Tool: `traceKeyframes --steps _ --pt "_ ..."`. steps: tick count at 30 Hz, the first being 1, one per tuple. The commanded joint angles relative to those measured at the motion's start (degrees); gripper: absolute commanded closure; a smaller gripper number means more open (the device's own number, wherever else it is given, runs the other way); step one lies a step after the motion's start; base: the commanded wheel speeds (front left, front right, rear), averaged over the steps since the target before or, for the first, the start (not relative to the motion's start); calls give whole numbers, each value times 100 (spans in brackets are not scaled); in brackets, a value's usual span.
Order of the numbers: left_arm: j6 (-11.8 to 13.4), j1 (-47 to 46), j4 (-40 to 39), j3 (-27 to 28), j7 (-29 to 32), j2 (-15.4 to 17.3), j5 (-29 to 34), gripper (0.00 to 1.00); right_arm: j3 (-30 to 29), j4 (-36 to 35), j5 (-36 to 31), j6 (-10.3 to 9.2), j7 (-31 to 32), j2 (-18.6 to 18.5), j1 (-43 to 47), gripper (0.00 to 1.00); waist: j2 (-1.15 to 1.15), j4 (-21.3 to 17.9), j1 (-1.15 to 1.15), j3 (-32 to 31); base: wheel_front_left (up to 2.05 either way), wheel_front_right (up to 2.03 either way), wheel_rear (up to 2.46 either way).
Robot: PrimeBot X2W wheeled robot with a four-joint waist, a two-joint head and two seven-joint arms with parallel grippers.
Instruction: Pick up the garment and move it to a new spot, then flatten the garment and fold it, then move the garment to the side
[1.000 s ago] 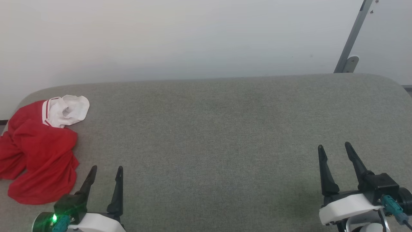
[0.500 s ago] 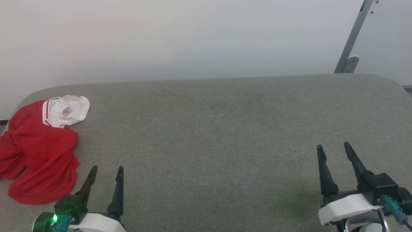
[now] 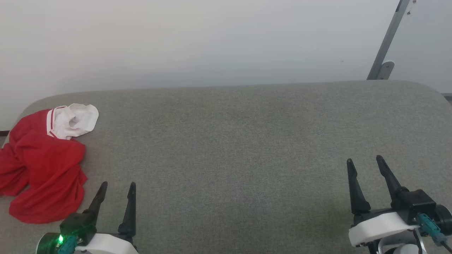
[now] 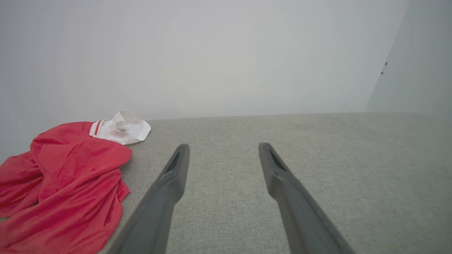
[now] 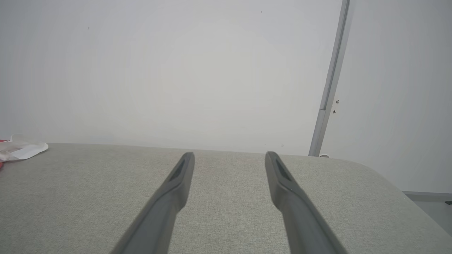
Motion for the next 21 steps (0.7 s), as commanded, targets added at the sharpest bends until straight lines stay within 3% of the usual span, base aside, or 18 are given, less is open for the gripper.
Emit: traceKeyframes --steps 1,21 --pt "4 14 8 -1 -39 0 -21 0 15 -9 12 -4 -29 6 27 0 0 -2 0 1 0 0 0" --pt "4 -20 28 -13 -39 24 -68 0 8 -61 9 -4 -29 5 23 0 0 -6 0 19 0 0 0"
